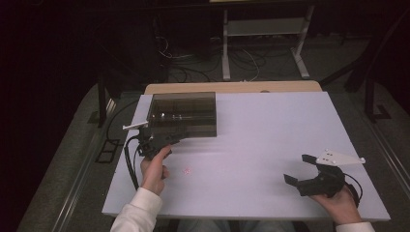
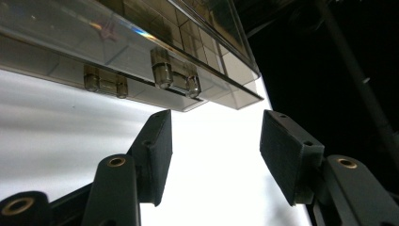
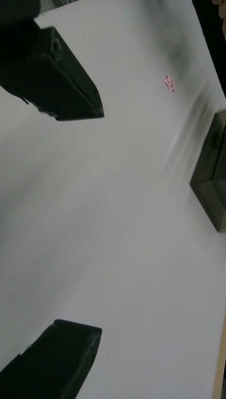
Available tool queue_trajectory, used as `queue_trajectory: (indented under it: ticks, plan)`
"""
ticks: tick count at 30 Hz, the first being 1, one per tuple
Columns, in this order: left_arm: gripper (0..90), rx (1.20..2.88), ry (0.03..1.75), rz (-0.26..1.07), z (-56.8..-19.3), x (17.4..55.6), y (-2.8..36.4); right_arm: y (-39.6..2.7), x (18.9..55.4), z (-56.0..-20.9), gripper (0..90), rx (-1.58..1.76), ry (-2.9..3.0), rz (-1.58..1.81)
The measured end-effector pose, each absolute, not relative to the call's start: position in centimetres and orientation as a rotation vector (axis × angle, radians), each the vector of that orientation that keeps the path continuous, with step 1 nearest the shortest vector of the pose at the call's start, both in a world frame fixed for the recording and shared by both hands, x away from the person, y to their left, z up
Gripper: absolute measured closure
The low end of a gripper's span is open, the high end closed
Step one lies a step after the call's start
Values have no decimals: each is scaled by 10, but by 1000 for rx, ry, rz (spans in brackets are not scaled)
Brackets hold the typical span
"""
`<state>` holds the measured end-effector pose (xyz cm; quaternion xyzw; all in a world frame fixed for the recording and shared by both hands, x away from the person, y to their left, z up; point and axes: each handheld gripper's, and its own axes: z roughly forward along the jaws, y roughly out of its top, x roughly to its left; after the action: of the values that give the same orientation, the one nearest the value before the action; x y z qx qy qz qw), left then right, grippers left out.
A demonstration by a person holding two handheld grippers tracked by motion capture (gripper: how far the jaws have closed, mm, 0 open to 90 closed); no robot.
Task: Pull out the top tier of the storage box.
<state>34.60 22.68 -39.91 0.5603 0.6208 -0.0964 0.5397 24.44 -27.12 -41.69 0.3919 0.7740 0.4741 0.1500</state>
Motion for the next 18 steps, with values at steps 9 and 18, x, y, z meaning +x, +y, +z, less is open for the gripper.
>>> queue_trajectory:
  ticks: [9,18]
  plan:
    - [407,1448,1423,-156,-383,343,223,-272,244,-417,0,1129,2221,1361]
    - [377,1529,1383,-106,-372,346,223,-272,244,-417,0,1130,2220,1361]
